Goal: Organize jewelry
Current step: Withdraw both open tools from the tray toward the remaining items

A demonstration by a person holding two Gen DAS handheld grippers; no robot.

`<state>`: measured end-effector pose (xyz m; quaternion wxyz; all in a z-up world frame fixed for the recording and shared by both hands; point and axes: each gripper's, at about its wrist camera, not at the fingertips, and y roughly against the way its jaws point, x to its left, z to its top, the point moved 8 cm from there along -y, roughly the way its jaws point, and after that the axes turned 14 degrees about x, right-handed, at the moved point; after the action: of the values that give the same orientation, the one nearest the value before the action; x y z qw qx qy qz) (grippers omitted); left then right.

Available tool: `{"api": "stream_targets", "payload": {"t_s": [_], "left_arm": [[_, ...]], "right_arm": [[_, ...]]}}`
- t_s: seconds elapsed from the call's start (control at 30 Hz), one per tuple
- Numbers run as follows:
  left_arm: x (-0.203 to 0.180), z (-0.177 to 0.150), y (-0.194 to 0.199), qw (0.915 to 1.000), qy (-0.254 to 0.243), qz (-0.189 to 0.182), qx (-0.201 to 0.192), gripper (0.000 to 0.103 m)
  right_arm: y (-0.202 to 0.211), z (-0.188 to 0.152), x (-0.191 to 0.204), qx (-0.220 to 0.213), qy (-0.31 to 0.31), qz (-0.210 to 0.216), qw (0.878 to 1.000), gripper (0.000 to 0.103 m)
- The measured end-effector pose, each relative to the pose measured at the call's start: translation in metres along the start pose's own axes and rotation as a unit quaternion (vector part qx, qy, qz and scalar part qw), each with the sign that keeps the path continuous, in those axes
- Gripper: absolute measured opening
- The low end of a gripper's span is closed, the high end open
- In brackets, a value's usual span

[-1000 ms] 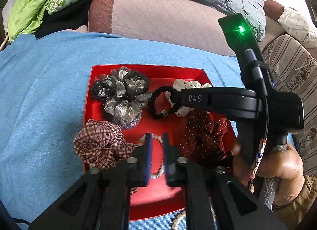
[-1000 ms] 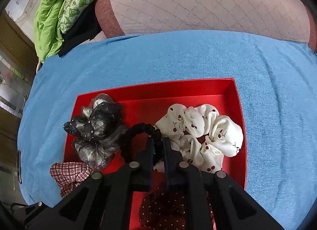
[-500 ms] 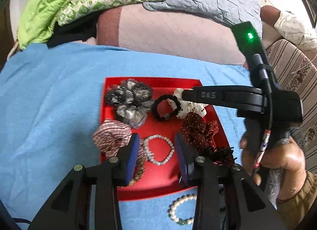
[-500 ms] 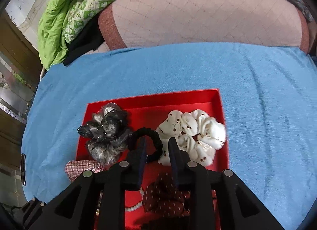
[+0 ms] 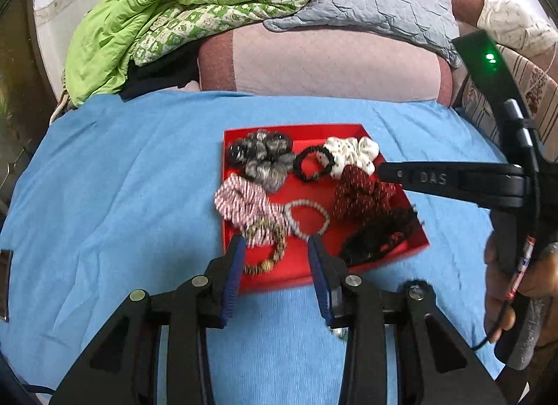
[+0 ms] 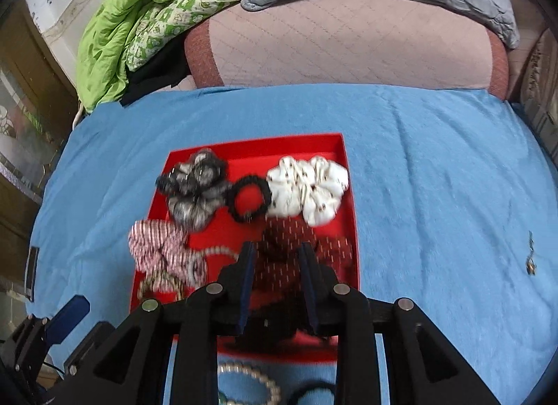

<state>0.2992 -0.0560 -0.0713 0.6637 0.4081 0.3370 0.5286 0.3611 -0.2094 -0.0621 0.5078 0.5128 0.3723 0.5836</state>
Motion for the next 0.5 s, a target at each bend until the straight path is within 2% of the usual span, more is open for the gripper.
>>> {"api": "stream_targets", "payload": {"t_s": [0.5], "left_arm": [[0.008,-0.053,0.017,0.9996,0.023,0.013,0.005,0.036]], "right_arm": [[0.02,-0.097,-0.009,0.0,-0.011,-0.041,0.999,0.028]]}}
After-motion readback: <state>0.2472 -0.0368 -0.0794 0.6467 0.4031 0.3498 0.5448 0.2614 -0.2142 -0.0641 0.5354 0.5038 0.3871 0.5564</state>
